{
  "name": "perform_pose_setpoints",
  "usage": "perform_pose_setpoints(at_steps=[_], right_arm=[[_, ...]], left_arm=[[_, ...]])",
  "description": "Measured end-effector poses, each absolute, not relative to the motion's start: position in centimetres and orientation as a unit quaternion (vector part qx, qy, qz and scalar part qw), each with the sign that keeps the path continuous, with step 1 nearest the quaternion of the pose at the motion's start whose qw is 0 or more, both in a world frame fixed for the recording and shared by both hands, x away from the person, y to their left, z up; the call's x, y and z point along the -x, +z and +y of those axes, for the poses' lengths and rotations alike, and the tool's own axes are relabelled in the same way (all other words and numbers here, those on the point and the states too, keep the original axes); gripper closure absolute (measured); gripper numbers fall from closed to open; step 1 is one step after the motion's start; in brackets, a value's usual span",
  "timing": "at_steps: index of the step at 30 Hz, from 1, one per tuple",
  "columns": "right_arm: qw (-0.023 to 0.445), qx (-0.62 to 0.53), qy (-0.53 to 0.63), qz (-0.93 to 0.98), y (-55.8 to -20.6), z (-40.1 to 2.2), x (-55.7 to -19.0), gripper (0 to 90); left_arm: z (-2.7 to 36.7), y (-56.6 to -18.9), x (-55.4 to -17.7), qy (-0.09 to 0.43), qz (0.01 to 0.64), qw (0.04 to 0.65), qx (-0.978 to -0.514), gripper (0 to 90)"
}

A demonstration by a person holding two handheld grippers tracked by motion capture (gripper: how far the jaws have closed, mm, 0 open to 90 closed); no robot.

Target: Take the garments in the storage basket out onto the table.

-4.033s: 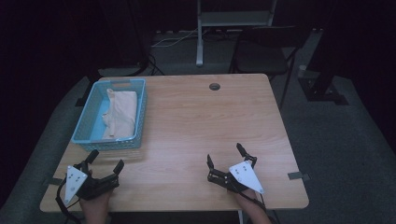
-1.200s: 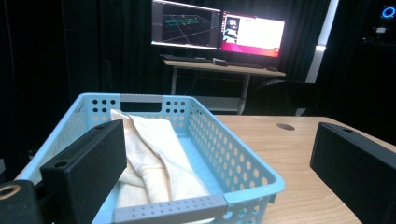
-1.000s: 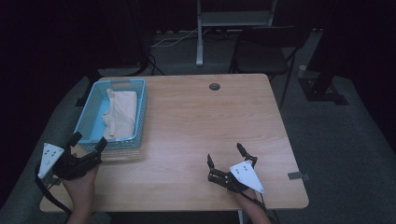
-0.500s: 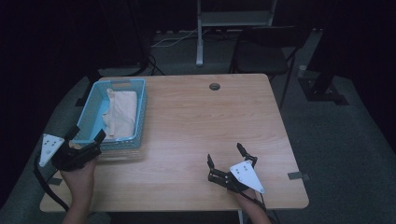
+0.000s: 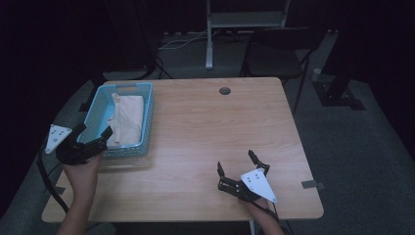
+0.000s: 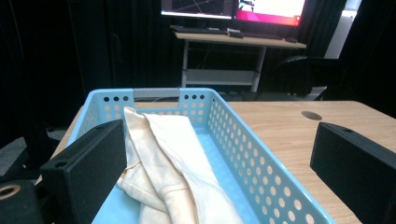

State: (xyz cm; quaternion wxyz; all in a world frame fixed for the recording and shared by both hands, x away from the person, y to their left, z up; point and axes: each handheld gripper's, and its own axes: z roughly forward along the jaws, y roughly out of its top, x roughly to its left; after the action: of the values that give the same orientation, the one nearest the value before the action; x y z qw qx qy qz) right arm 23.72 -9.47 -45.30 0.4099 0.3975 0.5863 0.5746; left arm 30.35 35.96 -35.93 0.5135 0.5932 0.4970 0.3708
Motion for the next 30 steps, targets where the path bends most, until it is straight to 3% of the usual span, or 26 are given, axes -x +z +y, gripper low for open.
perform_pose_setpoints(at_steps=[30], right_arm=[[0.411, -0.397, 0.575, 0.586, -45.3, -9.5, -23.7, 0.5]], left_arm=[[36.0, -35.4, -35.9, 0.284, 0.541, 0.457, -0.646, 3.4]])
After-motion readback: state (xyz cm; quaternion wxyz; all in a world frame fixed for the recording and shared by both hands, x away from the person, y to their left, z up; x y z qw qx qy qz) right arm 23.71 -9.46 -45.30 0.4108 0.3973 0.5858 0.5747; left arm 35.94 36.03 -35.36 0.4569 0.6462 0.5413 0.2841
